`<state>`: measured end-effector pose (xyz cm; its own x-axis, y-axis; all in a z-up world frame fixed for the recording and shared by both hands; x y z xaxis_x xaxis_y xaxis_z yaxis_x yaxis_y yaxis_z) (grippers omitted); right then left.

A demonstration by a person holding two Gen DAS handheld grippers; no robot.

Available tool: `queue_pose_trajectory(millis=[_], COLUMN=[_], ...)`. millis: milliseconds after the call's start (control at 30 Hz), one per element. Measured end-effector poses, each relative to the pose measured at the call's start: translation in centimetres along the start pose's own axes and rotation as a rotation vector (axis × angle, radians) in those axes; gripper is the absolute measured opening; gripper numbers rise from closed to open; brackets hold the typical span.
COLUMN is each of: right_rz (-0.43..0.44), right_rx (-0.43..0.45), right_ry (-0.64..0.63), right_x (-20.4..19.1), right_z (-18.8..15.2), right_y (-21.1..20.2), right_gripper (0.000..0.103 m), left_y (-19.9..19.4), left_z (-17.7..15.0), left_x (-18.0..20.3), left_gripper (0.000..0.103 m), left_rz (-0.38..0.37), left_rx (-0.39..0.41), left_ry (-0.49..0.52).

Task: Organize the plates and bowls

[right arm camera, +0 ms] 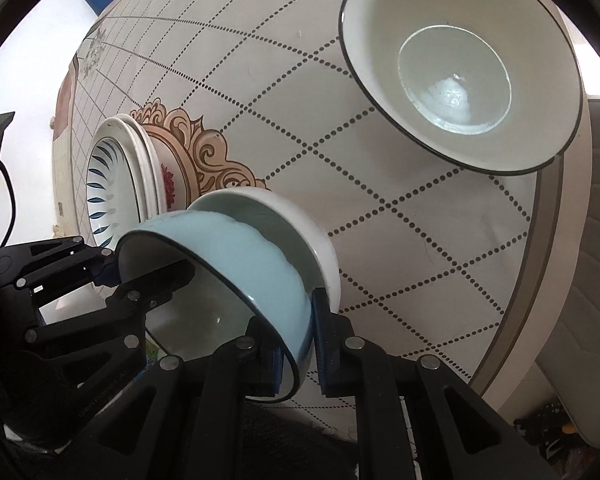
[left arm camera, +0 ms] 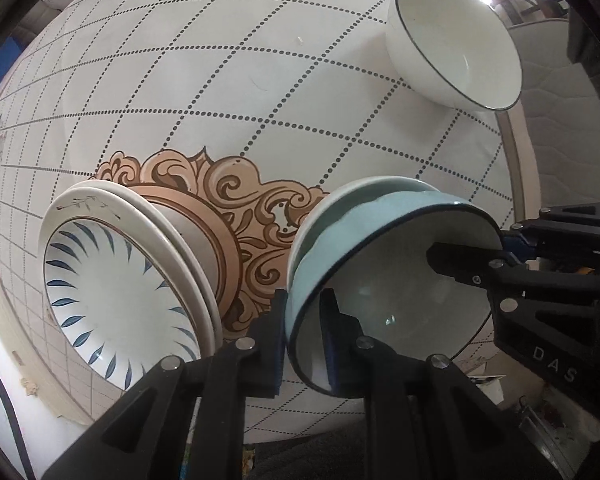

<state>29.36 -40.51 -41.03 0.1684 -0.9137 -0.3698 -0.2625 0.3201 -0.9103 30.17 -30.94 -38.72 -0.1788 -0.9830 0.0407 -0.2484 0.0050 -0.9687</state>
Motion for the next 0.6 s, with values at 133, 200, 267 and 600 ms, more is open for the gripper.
queue_pose_trajectory(millis=[133,200,267,600], right_rz=[-0.013,-0.004,-0.002,-0.005], right_rx=[-0.014,-0.022,-0.028,-0.017], right_ry=[0.040,0.058,0.043,0.059], right_x=[-0.1,-0.1,-0.4,-0.5], right_z=[0.3,0.3,0.3,-0.4], right_y=[0.0,0.0,0.0,-1.5], right_gripper=[0.015,0.019,0.026,0.038], left_y=[0.1,0.1,0.3,0.8], left_z=[-0.2,-0.4,-0.4,-1.3], left_x=[-0.1,0.0,0.0,-0.5], left_gripper=[0.016,0.016,0.016,0.016], left_rz=[-0.014,-0.018,-0.018,-0.043], left_rx=[-0.022,-0.025,-0.029,-0.026], left_ry=[-0.044,-0.044,-0.041,-0.054])
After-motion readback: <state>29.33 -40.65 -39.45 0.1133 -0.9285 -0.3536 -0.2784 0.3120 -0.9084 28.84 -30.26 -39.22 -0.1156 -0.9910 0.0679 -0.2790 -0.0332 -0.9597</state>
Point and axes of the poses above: each gripper's, at about its wrist camera, not at the fingertips, and y roughly the way its jaws point, x to its right, z to its top, the point moved 6 cm from there along y, roughly the way its jaws point, and after that the axes turned 9 degrees about -y, right-handed, at the moved point
